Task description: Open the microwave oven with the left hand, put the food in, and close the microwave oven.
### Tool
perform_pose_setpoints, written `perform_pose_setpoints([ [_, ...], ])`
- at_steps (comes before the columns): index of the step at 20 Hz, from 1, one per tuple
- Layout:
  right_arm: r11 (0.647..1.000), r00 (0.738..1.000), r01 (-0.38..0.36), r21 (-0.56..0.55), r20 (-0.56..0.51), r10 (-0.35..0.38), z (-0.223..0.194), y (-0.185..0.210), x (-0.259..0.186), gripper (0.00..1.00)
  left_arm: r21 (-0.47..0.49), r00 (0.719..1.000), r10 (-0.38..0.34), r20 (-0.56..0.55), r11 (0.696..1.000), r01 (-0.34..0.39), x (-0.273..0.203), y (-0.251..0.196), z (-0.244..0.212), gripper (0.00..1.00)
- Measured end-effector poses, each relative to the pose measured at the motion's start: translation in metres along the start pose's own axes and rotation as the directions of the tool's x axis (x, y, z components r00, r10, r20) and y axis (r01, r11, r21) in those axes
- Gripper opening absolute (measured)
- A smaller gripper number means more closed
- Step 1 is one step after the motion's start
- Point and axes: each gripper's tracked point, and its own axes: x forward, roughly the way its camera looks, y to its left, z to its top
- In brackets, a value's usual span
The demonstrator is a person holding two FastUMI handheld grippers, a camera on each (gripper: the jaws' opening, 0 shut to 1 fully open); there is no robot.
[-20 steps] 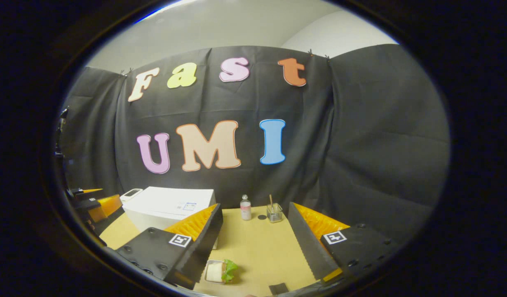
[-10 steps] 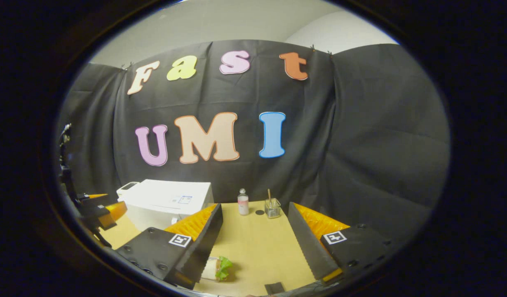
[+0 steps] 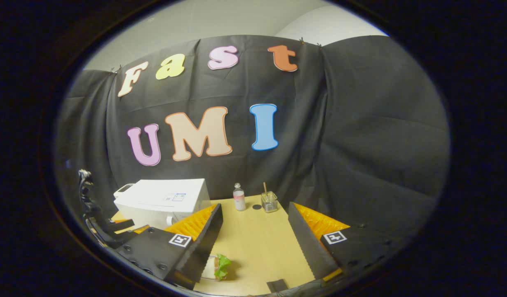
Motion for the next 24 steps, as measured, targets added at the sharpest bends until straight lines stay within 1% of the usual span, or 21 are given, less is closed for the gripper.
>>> perform_pose_setpoints([
  [1,1.000,1.000,0.010,-0.008,-0.001,-0.010,-0.002,-0.004,-0.001,0.99,0.000,1.000,0.007,-0.022,1.000,-0.007,0.008,0.002,-0.011,0.97],
  [2,1.000,1.000,0.020,-0.015,-0.002,-0.020,-0.001,-0.008,-0.001,0.99,-0.001,0.999,0.013,-0.045,1.000,-0.013,0.017,0.003,-0.022,1.00],
  [3,0.999,1.000,0.029,-0.019,-0.002,-0.029,-0.002,-0.012,-0.002,0.99,-0.003,0.997,0.021,-0.071,1.000,-0.021,0.025,0.004,-0.031,0.97],
  [8,0.998,0.998,0.065,0.000,-0.025,-0.065,-0.010,-0.024,-0.004,1.00,-0.029,0.985,0.018,-0.171,0.999,-0.023,0.066,0.005,-0.065,0.98],
  [11,0.996,0.995,0.086,0.005,-0.044,-0.086,-0.016,-0.031,-0.004,1.00,-0.044,0.981,-0.003,-0.195,0.999,-0.006,0.088,0.002,-0.072,0.97],
  [16,0.996,0.993,0.091,0.008,-0.073,-0.091,-0.023,-0.029,0.000,1.00,-0.022,0.974,-0.018,-0.225,1.000,0.014,0.116,-0.003,-0.081,0.97],
  [17,0.996,0.993,0.089,0.006,-0.080,-0.089,-0.025,-0.028,0.001,0.93,-0.016,0.974,-0.016,-0.224,1.000,0.013,0.121,-0.004,-0.080,0.97],
  [18,0.996,0.993,0.087,0.004,-0.086,-0.086,-0.026,-0.026,0.002,0.93,-0.012,0.975,-0.014,-0.223,1.000,0.012,0.125,-0.005,-0.080,0.97],
  [20,0.997,0.992,0.079,0.000,-0.095,-0.079,-0.028,-0.024,0.004,0.93,-0.014,0.973,-0.023,-0.229,1.000,0.020,0.131,-0.011,-0.081,0.95],
  [22,0.998,0.992,0.069,-0.001,-0.102,-0.068,-0.030,-0.019,0.008,0.93,-0.012,0.971,-0.029,-0.237,1.000,0.027,0.134,-0.015,-0.083,0.90],
  [23,0.998,0.992,0.064,-0.002,-0.106,-0.064,-0.032,-0.017,0.008,0.93,-0.009,0.971,-0.027,-0.239,1.000,0.025,0.135,-0.016,-0.084,0.85],
  [24,0.998,0.992,0.060,-0.004,-0.108,-0.060,-0.033,-0.016,0.009,0.93,-0.003,0.971,-0.019,-0.237,1.000,0.019,0.138,-0.016,-0.083,0.82],
])
